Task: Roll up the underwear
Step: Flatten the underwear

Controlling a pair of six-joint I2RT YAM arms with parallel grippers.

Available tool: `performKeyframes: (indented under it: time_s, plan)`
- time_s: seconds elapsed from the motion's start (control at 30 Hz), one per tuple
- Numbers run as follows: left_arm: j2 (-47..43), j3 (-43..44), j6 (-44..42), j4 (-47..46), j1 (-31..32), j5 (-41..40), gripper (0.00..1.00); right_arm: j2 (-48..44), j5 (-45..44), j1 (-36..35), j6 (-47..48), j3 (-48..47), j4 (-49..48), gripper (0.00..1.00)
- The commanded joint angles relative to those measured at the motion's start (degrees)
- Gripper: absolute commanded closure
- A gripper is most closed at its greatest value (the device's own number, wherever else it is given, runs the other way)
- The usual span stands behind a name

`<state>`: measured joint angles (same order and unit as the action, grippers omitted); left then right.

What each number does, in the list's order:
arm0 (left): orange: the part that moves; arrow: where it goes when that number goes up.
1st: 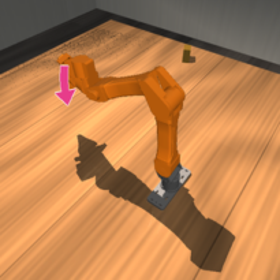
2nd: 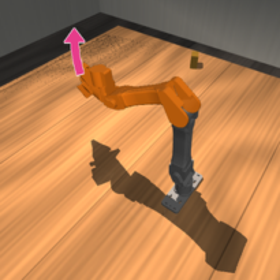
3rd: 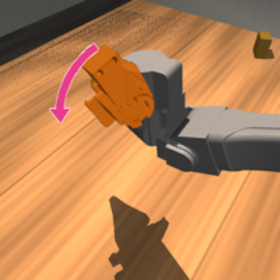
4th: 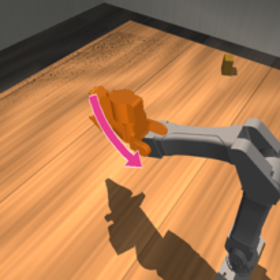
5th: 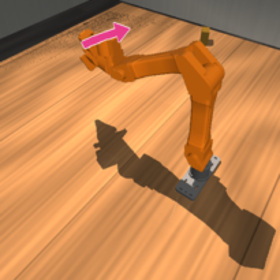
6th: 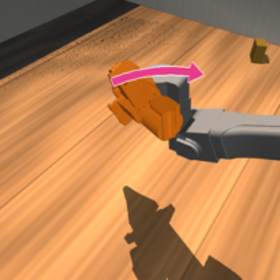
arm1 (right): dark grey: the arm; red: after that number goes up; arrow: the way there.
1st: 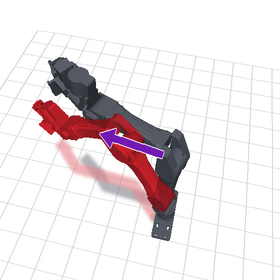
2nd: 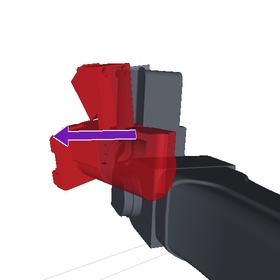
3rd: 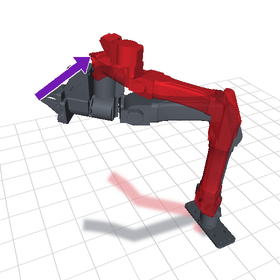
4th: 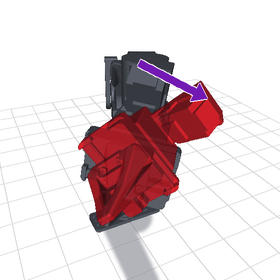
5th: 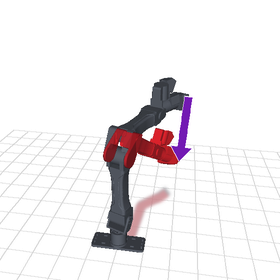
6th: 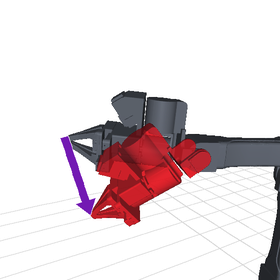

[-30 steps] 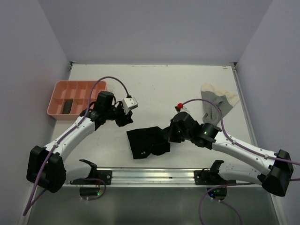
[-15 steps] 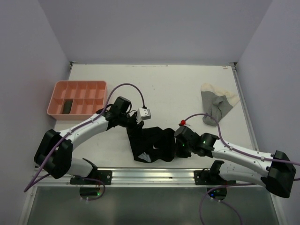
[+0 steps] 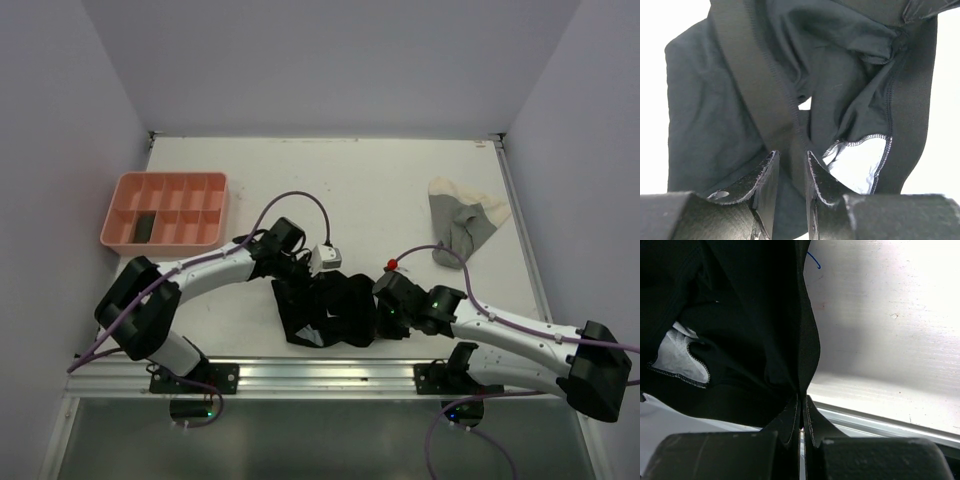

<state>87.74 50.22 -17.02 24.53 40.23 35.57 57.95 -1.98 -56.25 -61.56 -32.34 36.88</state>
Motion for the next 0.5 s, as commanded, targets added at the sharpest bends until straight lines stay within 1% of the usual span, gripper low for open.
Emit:
performKeyframes:
  time_s: [0.0, 0.23, 0.3, 0.37, 0.43, 0.47]
  plan:
    - [1.0, 2.2, 1.2, 0.2, 2.5, -1.9, 0.71, -1.1, -0.8, -0.4, -1.0, 0.1, 1.3, 1.00]
    - [3.7, 3.2, 2.5, 0.4, 3.3, -5.1, 0.71, -2.1, -1.1, -0.4, -1.1, 0.2, 1.6, 1.00]
    - [4.3, 3.3, 3.2, 0.3, 3.3, -6.3, 0.66, -2.2, -0.9, -0.4, -1.0, 0.1, 1.5, 1.00]
    - [4.2, 3.2, 3.9, -0.3, 3.3, -7.2, 0.64, -2.2, -1.1, -0.4, -1.0, 0.2, 1.5, 1.00]
    - [4.4, 3.7, 4.3, 0.2, 3.3, -7.2, 0.64, -2.3, -0.9, -0.4, -1.0, 0.3, 1.3, 1.00]
    - [4.6, 3.8, 4.4, 0.5, 3.3, -6.8, 0.66, -2.2, -0.9, -0.4, -1.0, 0.3, 1.3, 1.00]
